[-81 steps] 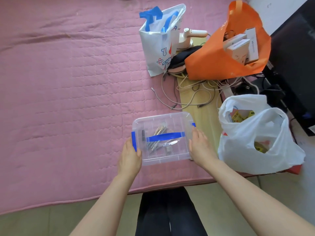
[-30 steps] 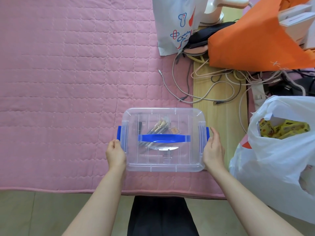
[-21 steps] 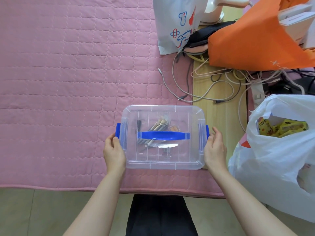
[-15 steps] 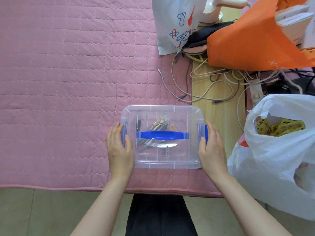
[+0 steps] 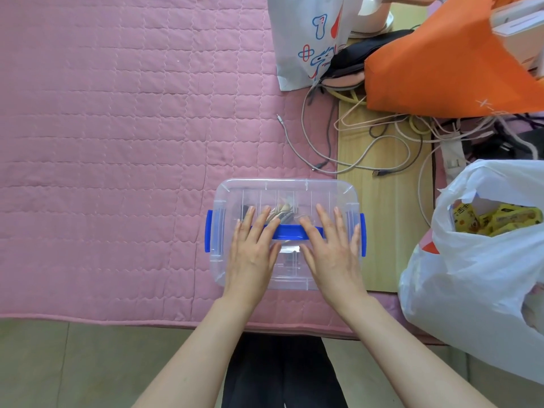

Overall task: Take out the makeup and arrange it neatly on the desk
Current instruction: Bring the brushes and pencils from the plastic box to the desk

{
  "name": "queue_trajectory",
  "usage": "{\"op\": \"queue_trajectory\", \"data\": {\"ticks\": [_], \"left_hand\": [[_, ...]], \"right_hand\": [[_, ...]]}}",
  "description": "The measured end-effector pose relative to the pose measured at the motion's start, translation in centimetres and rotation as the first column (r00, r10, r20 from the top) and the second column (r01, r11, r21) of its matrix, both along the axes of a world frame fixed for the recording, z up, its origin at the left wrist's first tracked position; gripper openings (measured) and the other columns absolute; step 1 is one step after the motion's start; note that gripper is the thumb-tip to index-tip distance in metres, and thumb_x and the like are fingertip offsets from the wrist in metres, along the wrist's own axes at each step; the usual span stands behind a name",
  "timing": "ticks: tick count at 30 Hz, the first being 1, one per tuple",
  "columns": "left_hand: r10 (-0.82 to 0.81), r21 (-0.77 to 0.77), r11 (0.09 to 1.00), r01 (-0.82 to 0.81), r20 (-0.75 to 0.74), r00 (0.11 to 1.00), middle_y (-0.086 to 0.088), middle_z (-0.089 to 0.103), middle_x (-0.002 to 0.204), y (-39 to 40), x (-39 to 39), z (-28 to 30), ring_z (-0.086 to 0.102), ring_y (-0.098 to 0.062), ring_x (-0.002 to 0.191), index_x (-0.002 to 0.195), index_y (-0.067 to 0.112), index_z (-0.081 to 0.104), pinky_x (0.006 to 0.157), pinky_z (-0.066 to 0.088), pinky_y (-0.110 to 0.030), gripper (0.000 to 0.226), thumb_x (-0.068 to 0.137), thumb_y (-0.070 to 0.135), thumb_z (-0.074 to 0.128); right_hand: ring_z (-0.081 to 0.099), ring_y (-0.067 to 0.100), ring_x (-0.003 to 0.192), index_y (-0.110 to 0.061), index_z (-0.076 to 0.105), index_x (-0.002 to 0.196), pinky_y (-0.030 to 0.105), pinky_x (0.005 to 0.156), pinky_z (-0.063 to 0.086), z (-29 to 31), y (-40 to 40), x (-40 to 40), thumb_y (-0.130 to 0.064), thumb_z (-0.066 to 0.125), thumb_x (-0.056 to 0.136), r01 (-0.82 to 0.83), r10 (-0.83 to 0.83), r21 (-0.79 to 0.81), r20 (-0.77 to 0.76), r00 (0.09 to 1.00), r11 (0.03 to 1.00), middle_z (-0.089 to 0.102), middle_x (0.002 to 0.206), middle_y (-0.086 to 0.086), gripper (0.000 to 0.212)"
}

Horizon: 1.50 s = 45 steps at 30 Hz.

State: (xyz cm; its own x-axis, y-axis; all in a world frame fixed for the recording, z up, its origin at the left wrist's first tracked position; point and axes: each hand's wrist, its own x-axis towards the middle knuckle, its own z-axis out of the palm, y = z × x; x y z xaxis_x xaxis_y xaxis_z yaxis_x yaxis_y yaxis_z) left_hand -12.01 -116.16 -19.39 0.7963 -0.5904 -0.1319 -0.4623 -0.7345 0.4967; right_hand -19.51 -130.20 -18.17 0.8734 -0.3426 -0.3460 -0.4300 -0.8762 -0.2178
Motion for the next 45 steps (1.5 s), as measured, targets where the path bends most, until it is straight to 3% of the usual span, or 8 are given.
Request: {"op": "queue_trajectory", "data": {"ticks": [7, 15, 21, 32, 35, 45], "left_hand": [[0.065, -0.029, 0.997, -0.066, -0.043, 0.997, -0.004, 0.042, 0.147, -0.5, 0.0, 0.7, 0.028, -0.028, 0.142, 0.122, 0.011, 0.06, 0.112, 0.029, -0.052, 0.035, 0.088, 0.005, 0.064], [0.064, -0.091, 0.994, -0.067, -0.026, 0.998, -0.002, 0.043, 0.147, -0.9, 1.0, 2.7, 0.027, -0.026, 0.143, 0.122, 0.013, 0.058, 0.117, 0.02, -0.049, 0.034, 0.089, 0.006, 0.063], [0.063, -0.121, 0.99, -0.065, -0.02, 0.998, -0.005, 0.043, 0.146, -2.4, 3.9, 4.0, 0.028, -0.028, 0.142, 0.119, 0.01, 0.06, 0.114, 0.023, -0.055, 0.03, 0.089, 0.005, 0.063], [0.031, -0.156, 0.987, -0.024, 0.047, 0.998, -0.006, 0.042, 0.147, -6.6, 12.1, 4.8, 0.027, -0.029, 0.143, 0.119, 0.008, 0.06, 0.115, 0.021, -0.053, 0.028, 0.091, 0.006, 0.059], [0.029, -0.151, 0.988, -0.02, 0.062, 0.998, -0.007, 0.043, 0.146, -7.8, 14.6, 4.0, 0.028, -0.03, 0.142, 0.117, 0.007, 0.06, 0.115, 0.02, -0.053, 0.026, 0.091, 0.005, 0.059], [-0.008, -0.079, 0.997, 0.01, 0.018, 1.0, -0.011, 0.042, 0.145, -10.8, 21.3, -1.4, 0.027, -0.034, 0.141, 0.118, 0.004, 0.059, 0.112, 0.022, -0.052, 0.027, 0.091, 0.007, 0.059]], "right_hand": [[-0.001, 0.031, 0.147, -0.029, 0.038, 0.137, 0.065, 0.112, 0.012, 0.3, 0.4, 0.8, -0.013, 0.055, 0.094, 0.039, -0.039, -0.012, -0.048, 0.998, 0.999, 0.009, 0.16, -0.001, 0.049], [0.009, 0.034, 0.146, -0.025, 0.049, 0.125, 0.067, 0.109, 0.019, 2.5, -0.2, 1.8, -0.008, 0.065, 0.087, 0.056, -0.056, -0.009, -0.005, 0.998, 0.998, 0.021, 0.157, 0.002, 0.045], [0.015, 0.037, 0.144, -0.023, 0.049, 0.119, 0.07, 0.107, 0.02, 3.4, -1.9, 4.3, -0.001, 0.07, 0.08, 0.062, -0.063, 0.01, 0.086, 0.994, 0.998, 0.027, 0.155, 0.006, 0.048], [0.003, 0.034, 0.146, -0.023, 0.045, 0.124, 0.069, 0.109, 0.011, 4.6, -6.1, 12.1, -0.006, 0.055, 0.093, 0.077, -0.079, 0.019, 0.157, 0.984, 0.997, 0.017, 0.157, 0.003, 0.038], [-0.001, 0.033, 0.146, -0.023, 0.045, 0.123, 0.069, 0.109, 0.008, 4.3, -7.2, 14.8, -0.012, 0.049, 0.097, 0.089, -0.101, 0.083, 0.152, 0.983, 0.993, 0.014, 0.158, 0.003, 0.028], [0.002, 0.032, 0.146, -0.02, 0.051, 0.117, 0.074, 0.105, 0.011, -1.1, -10.0, 21.6, -0.011, 0.05, 0.095, 0.142, -0.163, 0.169, 0.115, 0.98, 0.975, 0.02, 0.155, 0.005, 0.024]]}}
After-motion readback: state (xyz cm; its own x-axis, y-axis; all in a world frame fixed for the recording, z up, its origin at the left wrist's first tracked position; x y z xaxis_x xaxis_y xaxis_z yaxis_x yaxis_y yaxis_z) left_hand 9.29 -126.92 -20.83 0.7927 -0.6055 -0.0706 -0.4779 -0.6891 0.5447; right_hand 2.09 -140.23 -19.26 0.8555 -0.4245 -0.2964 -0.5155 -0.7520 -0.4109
